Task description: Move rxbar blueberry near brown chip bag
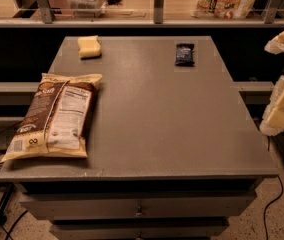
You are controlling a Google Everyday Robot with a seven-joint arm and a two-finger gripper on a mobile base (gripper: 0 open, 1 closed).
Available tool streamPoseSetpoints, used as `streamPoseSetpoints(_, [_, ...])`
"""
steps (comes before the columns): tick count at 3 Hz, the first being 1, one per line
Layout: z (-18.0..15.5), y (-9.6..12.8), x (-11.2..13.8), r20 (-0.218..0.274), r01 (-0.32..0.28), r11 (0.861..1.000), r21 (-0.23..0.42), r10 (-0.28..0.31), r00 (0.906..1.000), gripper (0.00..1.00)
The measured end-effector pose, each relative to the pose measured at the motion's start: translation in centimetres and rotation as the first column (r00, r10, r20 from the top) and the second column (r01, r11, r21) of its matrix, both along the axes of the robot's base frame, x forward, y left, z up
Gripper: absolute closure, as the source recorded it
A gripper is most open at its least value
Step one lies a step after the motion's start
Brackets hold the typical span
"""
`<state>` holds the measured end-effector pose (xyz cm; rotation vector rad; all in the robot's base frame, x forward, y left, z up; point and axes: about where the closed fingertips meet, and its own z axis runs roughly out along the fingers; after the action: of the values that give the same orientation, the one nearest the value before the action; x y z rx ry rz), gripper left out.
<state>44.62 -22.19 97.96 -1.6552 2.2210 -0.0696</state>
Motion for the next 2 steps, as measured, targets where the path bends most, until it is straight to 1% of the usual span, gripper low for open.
streamPoseSetpoints(1, [-0.6, -1.1, 1.5, 0.061, 0.016, 0.991, 0.13, -0.024, 0.9978, 0.0])
streamPoseSetpoints(2, [0.3, -0.3, 4.6, 0.177, 0.005, 0.958, 0.286, -0.058, 0.9824, 0.0])
